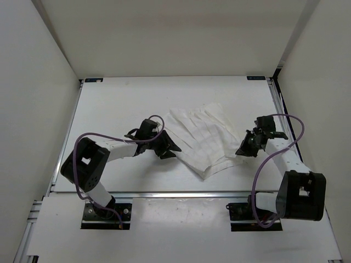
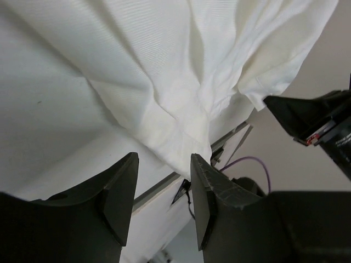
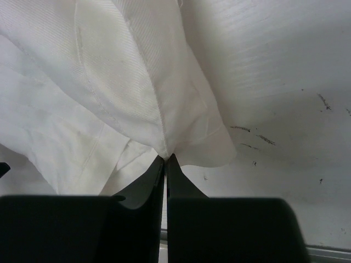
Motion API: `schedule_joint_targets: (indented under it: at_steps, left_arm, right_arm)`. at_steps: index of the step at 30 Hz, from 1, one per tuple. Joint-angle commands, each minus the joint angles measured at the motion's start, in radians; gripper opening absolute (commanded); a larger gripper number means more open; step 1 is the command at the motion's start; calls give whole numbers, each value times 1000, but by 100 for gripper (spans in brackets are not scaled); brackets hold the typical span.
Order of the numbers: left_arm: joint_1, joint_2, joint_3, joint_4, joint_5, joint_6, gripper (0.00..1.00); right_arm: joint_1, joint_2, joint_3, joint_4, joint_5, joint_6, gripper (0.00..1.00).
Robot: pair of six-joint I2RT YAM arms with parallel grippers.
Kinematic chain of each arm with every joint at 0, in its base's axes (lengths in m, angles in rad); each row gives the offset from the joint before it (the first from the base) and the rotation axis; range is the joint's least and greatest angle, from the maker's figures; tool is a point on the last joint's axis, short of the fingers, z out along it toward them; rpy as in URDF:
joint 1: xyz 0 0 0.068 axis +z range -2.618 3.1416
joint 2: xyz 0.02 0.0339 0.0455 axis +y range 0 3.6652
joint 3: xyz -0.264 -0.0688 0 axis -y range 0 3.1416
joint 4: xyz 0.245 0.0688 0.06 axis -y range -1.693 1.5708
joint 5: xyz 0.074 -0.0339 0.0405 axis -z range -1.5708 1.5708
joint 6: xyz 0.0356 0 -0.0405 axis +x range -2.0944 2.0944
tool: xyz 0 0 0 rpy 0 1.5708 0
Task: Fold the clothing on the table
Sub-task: Flatten the skirt out
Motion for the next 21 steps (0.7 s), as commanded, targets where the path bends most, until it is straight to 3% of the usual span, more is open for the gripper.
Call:
schedule_joint_targets:
  at_steps: [1,9,14,21]
  left_arm:
    - [-45,-64,-28,31,-99,-148,54]
    - [-130,-113,-116,92,-308,-390,57]
    - [-206,-63,-84,95,-429,-462,56]
    - [-239,-7,-38,44,-446,-550,55]
  right_arm:
    - [25,21,37,-20,20,-31,1]
    - [74,51,49,-8,11,-55,0]
    - [88,47,63,-14,20,-77,0]
    - [119,34,68,-20,54,-97,0]
